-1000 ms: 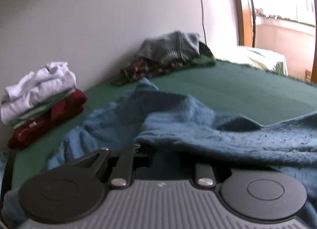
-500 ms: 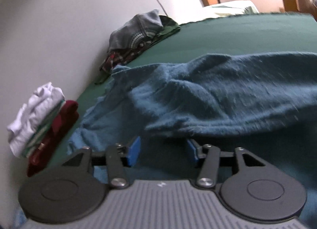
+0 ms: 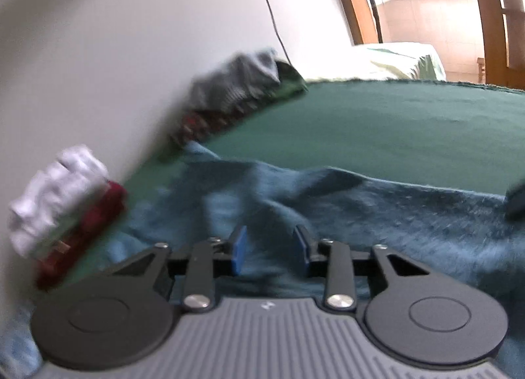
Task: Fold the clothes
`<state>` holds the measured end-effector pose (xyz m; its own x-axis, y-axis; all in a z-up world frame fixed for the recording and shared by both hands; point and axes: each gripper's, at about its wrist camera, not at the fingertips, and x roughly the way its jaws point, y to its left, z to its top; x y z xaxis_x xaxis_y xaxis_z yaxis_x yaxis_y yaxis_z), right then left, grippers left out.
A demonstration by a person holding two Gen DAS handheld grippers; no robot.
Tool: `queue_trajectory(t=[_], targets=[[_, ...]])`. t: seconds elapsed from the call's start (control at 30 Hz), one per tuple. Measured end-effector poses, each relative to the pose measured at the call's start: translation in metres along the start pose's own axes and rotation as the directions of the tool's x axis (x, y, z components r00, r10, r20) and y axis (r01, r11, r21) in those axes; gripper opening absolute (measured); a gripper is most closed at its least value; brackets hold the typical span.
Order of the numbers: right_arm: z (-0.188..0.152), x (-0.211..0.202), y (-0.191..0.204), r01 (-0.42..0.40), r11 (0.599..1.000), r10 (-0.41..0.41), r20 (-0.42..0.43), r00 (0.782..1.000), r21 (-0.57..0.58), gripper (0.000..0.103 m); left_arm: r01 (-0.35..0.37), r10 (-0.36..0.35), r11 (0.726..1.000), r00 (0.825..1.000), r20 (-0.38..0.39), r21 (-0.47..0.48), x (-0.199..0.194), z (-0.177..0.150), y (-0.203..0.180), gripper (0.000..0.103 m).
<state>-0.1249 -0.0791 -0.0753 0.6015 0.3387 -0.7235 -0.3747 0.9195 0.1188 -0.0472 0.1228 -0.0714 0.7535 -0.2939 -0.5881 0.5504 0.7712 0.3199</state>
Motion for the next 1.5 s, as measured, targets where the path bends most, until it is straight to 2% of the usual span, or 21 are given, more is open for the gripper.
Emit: queue_trajectory(t=[0.1,0.17,0.27,0.33,0.4,0.47,0.57,0.63,0.73,0.83,0.9,1.0,1.1,1.17,1.2,1.27,1.33,1.37,1.43,1.5], targets=[[-0.007,0.017,0.009,-0.006,0.996,-0.001,-0.082,0.997,-0.086,0.011,-0.011,0.011,1.000,1.000,-0.025,-0.023,0.007,-0.001,-0.003,0.035],[-0.008,0.014,0.010,-0.019,0.990,0.002,-0.117,0.993,-0.142,0.012,-0.019,0.017,0.999,0.999,-0.042,-0.039,0.012,-0.001,-0.006,0.035],[0.005,0.012,0.006,-0.092,0.978,0.053,-0.206,0.977,-0.187,0.013,-0.031,0.027,0.998,0.997,-0.067,-0.062,0.020,-0.001,-0.009,0.040],[0.026,0.009,-0.003,-0.137,0.969,0.091,-0.219,0.972,-0.204,0.014,-0.039,0.033,0.996,0.996,-0.084,-0.077,0.025,-0.002,-0.011,0.042],[0.060,0.014,-0.016,-0.131,0.969,0.099,-0.155,0.983,-0.210,0.018,-0.048,0.039,0.995,0.994,-0.101,-0.091,0.030,-0.002,-0.013,0.042],[0.097,0.019,-0.030,-0.115,0.970,0.100,-0.077,0.992,-0.213,0.028,-0.057,0.044,0.993,0.992,-0.118,-0.106,0.035,-0.003,-0.015,0.041],[0.155,0.043,-0.041,-0.100,0.967,0.107,0.016,0.994,-0.233,0.028,-0.054,0.043,0.993,0.994,-0.099,-0.105,0.019,0.008,-0.022,0.041],[0.186,0.070,-0.046,-0.121,0.964,0.134,0.042,0.990,-0.238,0.029,-0.051,0.042,0.993,0.996,-0.084,-0.103,0.008,0.016,-0.027,0.044],[0.223,0.116,-0.052,-0.194,0.962,0.204,0.034,0.978,-0.190,0.029,0.005,-0.014,0.990,0.998,-0.058,-0.141,-0.009,0.029,-0.040,0.045],[0.248,0.164,-0.055,-0.302,0.944,0.305,0.000,0.952,-0.132,0.029,0.089,-0.098,0.981,0.994,-0.049,-0.170,-0.016,0.038,-0.061,0.046],[0.263,0.195,-0.056,-0.362,0.927,0.362,-0.020,0.932,-0.102,0.029,0.133,-0.149,0.974,0.986,-0.078,-0.183,-0.014,0.039,-0.076,0.046],[0.269,0.222,-0.045,-0.381,0.917,0.381,-0.028,0.924,-0.119,0.029,0.158,-0.184,0.971,0.973,-0.140,-0.182,-0.006,0.035,-0.098,0.046],[0.273,0.246,-0.043,-0.389,0.915,0.386,-0.045,0.921,-0.108,0.028,0.132,-0.167,0.970,0.972,-0.166,-0.202,-0.005,0.029,-0.111,0.047],[0.274,0.261,-0.044,-0.409,0.909,0.403,-0.080,0.912,-0.077,0.010,0.121,-0.170,0.957,0.971,-0.170,-0.264,-0.005,0.027,-0.108,0.048],[0.275,0.266,-0.045,-0.421,0.905,0.414,-0.098,0.905,-0.063,0.004,0.115,-0.167,0.953,0.971,-0.171,-0.279,-0.006,0.026,-0.108,0.049],[0.279,0.262,-0.048,-0.438,0.897,0.436,-0.053,0.898,-0.053,0.004,0.101,-0.158,0.950,0.972,-0.172,-0.296,-0.007,0.024,-0.109,0.049],[0.282,0.252,-0.053,-0.461,0.886,0.463,0.042,0.886,-0.047,0.003,0.088,-0.148,0.945,0.974,-0.173,-0.314,-0.008,0.023,-0.110,0.051],[0.282,0.251,-0.052,-0.428,0.902,0.431,0.052,0.901,-0.060,0.003,0.082,-0.142,0.944,0.975,-0.172,-0.318,-0.008,0.022,-0.111,0.051],[0.277,0.261,-0.043,-0.325,0.935,0.330,0.011,0.944,-0.142,0.003,0.077,-0.139,0.939,0.976,-0.167,-0.335,-0.010,0.022,-0.113,0.053],[0.264,0.269,-0.032,-0.240,0.931,0.253,0.013,0.967,-0.277,0.000,0.072,-0.135,0.937,0.977,-0.164,-0.342,-0.012,0.020,-0.113,0.055]])
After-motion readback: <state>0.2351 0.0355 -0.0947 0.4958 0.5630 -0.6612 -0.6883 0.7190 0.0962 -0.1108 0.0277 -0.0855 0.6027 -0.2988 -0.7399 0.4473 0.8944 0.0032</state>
